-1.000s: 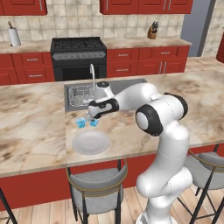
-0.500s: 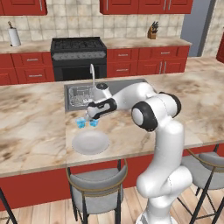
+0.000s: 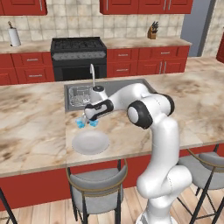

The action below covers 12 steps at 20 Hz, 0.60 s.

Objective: Place two yogurt containers on each plate.

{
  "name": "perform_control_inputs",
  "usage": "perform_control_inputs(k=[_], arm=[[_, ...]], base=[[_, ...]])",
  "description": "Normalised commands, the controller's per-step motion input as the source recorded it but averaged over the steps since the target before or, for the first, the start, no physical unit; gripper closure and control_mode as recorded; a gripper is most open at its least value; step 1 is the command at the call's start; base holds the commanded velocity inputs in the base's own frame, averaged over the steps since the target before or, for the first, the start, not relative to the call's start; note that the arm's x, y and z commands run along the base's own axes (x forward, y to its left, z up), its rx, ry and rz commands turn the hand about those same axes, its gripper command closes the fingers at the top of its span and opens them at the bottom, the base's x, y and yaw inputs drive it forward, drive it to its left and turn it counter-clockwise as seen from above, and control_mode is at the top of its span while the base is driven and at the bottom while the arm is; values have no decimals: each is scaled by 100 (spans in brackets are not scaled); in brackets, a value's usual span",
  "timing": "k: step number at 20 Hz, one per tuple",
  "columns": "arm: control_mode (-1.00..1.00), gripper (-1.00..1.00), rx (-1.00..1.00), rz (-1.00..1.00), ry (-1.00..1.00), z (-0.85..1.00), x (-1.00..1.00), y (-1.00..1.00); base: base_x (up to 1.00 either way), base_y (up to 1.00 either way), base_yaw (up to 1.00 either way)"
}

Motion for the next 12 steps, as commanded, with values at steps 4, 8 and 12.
perform_control_inputs(k=[4, 8, 12], arm=[[-100, -100, 0, 0, 5, -20, 0, 0], [-100, -100, 0, 0, 0, 0, 0, 0], [-100, -100, 0, 0, -4, 0, 5, 0]], base=[[0, 0, 0], [0, 0, 0], [0, 0, 0]])
